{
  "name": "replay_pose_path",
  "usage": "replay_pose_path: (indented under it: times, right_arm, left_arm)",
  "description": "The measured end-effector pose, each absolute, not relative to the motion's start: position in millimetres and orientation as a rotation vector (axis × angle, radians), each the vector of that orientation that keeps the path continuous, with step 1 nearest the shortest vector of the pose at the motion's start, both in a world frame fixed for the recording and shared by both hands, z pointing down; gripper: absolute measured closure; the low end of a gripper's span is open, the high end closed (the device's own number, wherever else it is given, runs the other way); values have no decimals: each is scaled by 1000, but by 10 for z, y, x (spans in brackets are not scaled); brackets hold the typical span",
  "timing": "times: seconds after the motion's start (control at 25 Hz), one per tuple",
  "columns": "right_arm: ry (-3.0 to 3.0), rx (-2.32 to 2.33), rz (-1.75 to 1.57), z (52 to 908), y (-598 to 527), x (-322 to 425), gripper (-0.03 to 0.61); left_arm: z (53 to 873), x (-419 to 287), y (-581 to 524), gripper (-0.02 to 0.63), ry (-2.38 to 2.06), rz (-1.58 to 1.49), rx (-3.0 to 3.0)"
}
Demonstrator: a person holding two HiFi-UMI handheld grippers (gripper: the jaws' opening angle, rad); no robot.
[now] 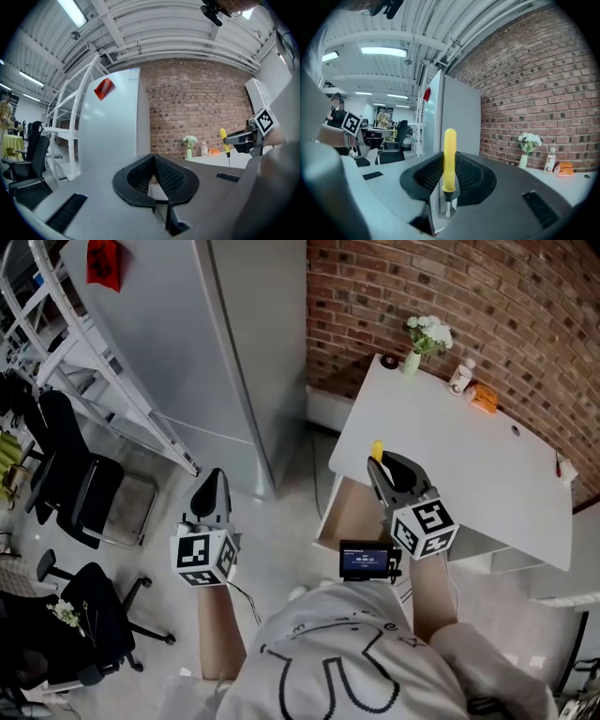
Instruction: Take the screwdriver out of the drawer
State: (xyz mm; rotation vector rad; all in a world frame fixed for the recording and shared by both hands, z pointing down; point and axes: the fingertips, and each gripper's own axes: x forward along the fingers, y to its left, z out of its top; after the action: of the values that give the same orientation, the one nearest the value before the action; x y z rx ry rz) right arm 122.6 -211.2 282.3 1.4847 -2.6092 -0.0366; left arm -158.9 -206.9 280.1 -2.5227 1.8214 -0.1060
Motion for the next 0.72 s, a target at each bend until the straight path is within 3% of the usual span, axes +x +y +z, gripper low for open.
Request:
replay_pose_path:
  times: [0.72]
  right_arm:
    - [-2643, 1533, -247, 2562, -1979, 1230, 502]
  left_arm:
    - [2442, -1538, -1962, 603, 1759, 22, -2406]
